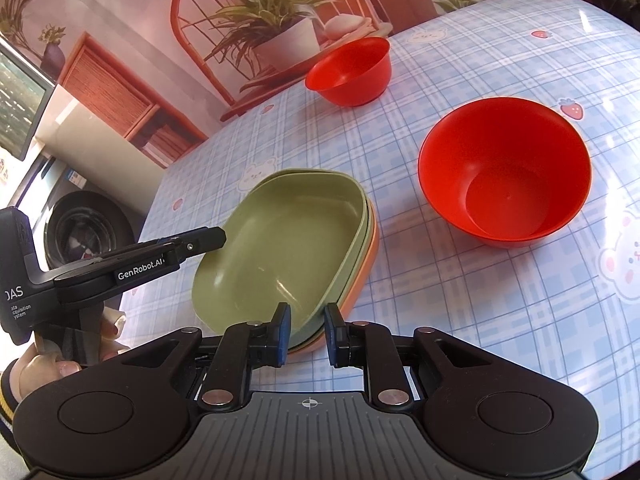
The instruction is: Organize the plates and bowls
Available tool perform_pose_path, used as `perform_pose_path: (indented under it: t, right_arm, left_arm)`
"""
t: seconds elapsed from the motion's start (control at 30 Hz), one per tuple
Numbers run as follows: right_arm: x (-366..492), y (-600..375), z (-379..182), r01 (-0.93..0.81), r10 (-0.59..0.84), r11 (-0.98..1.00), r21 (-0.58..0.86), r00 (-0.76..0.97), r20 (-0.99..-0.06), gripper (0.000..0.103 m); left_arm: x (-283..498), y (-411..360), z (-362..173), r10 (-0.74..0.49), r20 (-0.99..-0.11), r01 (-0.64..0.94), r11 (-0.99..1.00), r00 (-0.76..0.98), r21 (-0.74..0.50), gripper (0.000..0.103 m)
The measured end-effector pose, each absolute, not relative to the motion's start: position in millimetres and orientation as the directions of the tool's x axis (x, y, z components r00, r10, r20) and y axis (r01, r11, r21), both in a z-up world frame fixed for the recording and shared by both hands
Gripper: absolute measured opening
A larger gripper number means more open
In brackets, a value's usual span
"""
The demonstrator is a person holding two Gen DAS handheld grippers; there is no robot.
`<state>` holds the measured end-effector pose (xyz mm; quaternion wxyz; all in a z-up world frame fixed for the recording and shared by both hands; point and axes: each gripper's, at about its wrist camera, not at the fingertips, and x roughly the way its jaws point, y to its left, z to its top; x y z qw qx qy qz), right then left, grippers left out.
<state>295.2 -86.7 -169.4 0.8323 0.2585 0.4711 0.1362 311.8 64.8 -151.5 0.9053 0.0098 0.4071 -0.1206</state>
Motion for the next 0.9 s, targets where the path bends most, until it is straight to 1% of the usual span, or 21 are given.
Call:
perform_pose_path:
  t: [0.23,0.27,0.3,0.37,0.8,0.9]
  right_arm:
    - [294,-85,-167,0.013,0.453,0.841,0.541,0.531,-0.716,0.018]
    - [294,-85,-168,0.012,0.452,0.842,0.539,0.531,-0.717,0.017]
    - [294,-84,-169,0.012,0.449,0.843,0.537,0.532,-0.718,0.013]
    - [294,-84,-171,0.01,0.446,0.846,0.532,0.534,-0.719,0.012]
    - [295,-82,-174,-0.001,0.431,0.859,0.511,0.538,-0.724,0.012]
    - [294,-83,-175,-0.002,0.433,0.858,0.513,0.54,-0.722,0.012]
  left_arm:
    - [305,71,-153,-0.215,-0.731,0.194,0.974,0.648,-0.115,0.014]
    - [304,72,-154,-0.216,-0.732,0.192,0.974,0.646,-0.117,0.014]
    - [303,73,-155,-0.214,-0.732,0.19,0.975,0.646,-0.117,0.014]
    - [301,72,-157,-0.206,-0.731,0.187,0.976,0.651,-0.109,0.014]
    - [297,73,-172,-0.187,-0.749,0.164,0.981,0.636,-0.106,0.014]
    - [297,73,-173,-0.182,-0.749,0.163,0.982,0.637,-0.1,0.017]
